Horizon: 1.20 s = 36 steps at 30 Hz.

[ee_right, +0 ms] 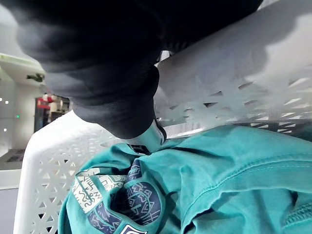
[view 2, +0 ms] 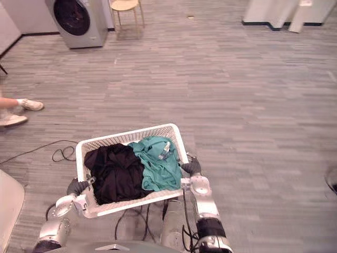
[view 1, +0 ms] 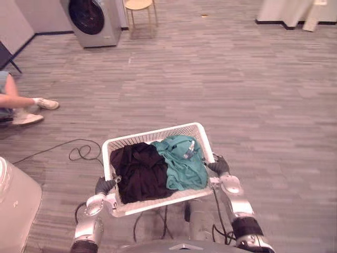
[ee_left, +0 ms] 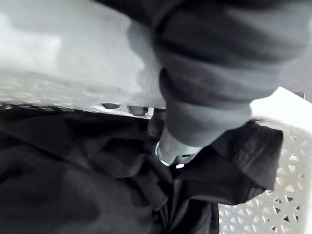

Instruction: Pick up the laundry basket with both hands and put the clothes into the washing machine.

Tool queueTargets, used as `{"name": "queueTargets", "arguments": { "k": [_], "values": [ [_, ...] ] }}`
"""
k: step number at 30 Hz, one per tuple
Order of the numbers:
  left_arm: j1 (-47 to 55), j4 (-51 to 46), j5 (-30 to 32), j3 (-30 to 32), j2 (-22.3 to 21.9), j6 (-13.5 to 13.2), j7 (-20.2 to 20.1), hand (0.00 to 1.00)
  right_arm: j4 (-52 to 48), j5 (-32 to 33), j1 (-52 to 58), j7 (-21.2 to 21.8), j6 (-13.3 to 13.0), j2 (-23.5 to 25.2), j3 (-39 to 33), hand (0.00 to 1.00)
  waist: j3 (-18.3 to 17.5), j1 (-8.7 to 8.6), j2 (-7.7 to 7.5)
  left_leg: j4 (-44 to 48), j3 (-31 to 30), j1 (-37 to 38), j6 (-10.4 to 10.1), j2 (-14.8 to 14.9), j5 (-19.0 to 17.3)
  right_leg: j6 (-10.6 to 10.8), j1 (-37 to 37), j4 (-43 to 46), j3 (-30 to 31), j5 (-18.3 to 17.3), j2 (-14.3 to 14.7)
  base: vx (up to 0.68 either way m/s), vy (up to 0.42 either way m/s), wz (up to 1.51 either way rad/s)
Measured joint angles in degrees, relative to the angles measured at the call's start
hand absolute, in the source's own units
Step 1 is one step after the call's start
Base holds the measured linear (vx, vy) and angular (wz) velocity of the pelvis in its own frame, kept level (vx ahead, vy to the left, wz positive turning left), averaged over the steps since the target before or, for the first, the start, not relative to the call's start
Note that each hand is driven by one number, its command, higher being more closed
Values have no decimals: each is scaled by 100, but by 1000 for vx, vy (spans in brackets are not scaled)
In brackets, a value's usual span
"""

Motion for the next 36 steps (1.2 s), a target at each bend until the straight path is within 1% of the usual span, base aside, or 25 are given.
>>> {"name": "queueTargets", "arguments": {
  "k": [2,3,5,6,8,9,12,13,16,17,18,19,20,21,24,26,27,29,30,31,32,33,34,35,36],
  "values": [
    [4,13,25,0,-101,10,-16,100,-20,1,87,2,0,-34,-63,100,34,-19,171,1873,26,-770,-634,380,855,-163,436,-54,-273,-337,283,690,-314,22],
    [31,51,26,-4,-163,36,-54,100,-165,1,219,0,11,-24,-32,100,76,17,245,3221,100,-1369,-915,664,1770,-258,900,-213,-374,-546,445,644,-233,11],
    [96,130,22,-20,-267,64,-95,100,-324,3,362,-18,24,-68,-98,100,138,109,191,4631,464,-2092,-641,803,1486,-401,1643,-451,-402,-829,528,669,-181,6],
    [88,192,20,-35,-308,66,-124,100,-399,4,437,-63,28,-73,-155,100,168,129,110,4710,851,-2475,-497,819,1248,-375,2142,-752,-416,-928,485,562,-116,11],
    [78,193,17,-34,-318,64,-184,100,-415,8,437,-94,25,-96,-203,100,147,191,-30,3835,1441,-2981,-314,809,911,-297,2631,-1114,-417,-1018,353,515,-74,5],
    [30,191,17,-33,-330,64,-196,100,-414,15,404,-101,24,-117,-218,100,165,223,-70,2814,1538,-3251,-372,746,878,-180,2854,-1263,-408,-1081,284,604,-19,-9],
    [28,186,17,-21,-338,64,-191,100,-385,14,349,-116,16,-158,-178,100,82,324,25,-707,868,-3361,-696,414,1526,126,3156,-1472,-197,-1326,128,528,92,-34],
    [30,185,17,-20,-338,64,-178,100,-330,11,332,-119,14,-163,-178,100,49,368,79,-1192,725,-3413,-805,476,1673,252,3241,-1498,-95,-1433,129,820,354,-73],
    [136,189,17,-18,-341,102,-70,100,-144,-9,329,-117,25,-117,-174,100,-38,462,-44,-812,911,-3356,-874,320,2433,777,3447,-850,347,-1989,-389,599,368,-65],
    [175,191,17,-12,-322,104,-50,100,-133,-23,368,-115,30,-70,-180,100,-66,459,-270,-314,1046,-3373,-563,21,2304,786,2992,354,621,-2011,-779,456,324,-40],
    [175,186,21,-9,-287,106,-51,100,-136,-28,427,-116,32,2,-187,100,-89,410,-423,-143,1113,-3346,-466,-162,2085,665,2692,1118,723,-1818,-1001,592,393,3],
    [162,190,37,-16,-208,135,-67,100,-132,-29,487,-113,43,92,-214,100,-63,305,-660,37,1164,-3147,-270,-491,1799,281,2177,2317,798,-948,-1370,632,375,42],
    [185,190,96,-29,-158,202,-67,100,-114,-28,561,-111,53,169,-264,100,-67,237,-768,45,1152,-2805,-3,-705,1539,121,1918,3067,1001,-100,-1467,647,342,40],
    [197,190,102,-39,-115,217,-70,100,-82,-25,568,-108,54,205,-246,100,-58,229,-766,37,1127,-2623,96,-739,1409,147,1795,3408,1126,-141,-1344,725,327,17],
    [187,172,192,-56,66,220,-64,100,20,0,587,-107,35,351,-186,100,43,169,-584,-331,876,-1589,374,-775,1030,31,1112,3941,852,-1066,-435,543,193,15],
    [182,40,213,-112,107,220,-69,100,-52,6,634,-114,34,358,-189,100,71,38,-536,-704,766,-1078,385,-835,1019,17,687,3229,242,-1358,-312,580,120,61],
    [173,-51,229,-135,112,219,-76,100,-252,7,720,-123,34,355,-196,100,64,-8,-548,-882,768,-835,388,-892,1017,30,486,2261,-73,-1387,-358,557,48,68],
    [142,-78,234,-144,73,220,-78,100,-437,5,791,-134,36,355,-206,100,55,-34,-556,-984,704,-522,278,-913,870,-30,477,530,-459,-1066,-371,573,10,59],
    [144,-93,237,-144,80,220,-80,100,-442,7,802,-154,37,358,-225,100,20,-31,-600,-945,595,-301,159,-927,623,-37,504,-232,-509,-644,-322,656,-62,43],
    [202,-97,257,-131,62,222,-78,100,-436,6,834,-217,43,363,-178,100,-26,2,-638,-827,544,-14,-35,-933,348,-275,582,-301,-462,-149,-270,703,-78,43],
    [231,-93,287,-101,29,224,-79,100,-420,5,826,-238,54,358,-179,100,-10,9,-604,-514,482,43,-188,-884,253,-411,652,-111,-466,-28,-239,861,-136,32],
    [292,-101,372,-64,-143,238,-71,100,-408,4,812,-247,88,318,-187,100,-22,1,-368,863,571,-387,-399,-567,237,-410,904,66,-569,-491,-82,691,-100,23],
    [354,-161,417,-53,-239,237,-67,100,-424,4,804,-252,89,256,-186,100,-7,-10,-185,2253,749,-924,-652,-261,678,-413,1190,-38,-680,-595,71,791,-108,8],
    [441,-218,420,5,-302,236,-75,100,-451,14,811,-236,89,155,-115,100,-14,62,-11,3876,934,-1709,-1043,278,1652,-463,1587,-225,-726,-750,316,514,-41,-16],
    [458,-225,418,-3,-335,234,-74,100,-456,15,805,-237,89,144,-117,100,-26,118,75,4476,1114,-1958,-997,544,1717,-502,1789,-317,-727,-807,415,775,-71,-34]
  ]
}}
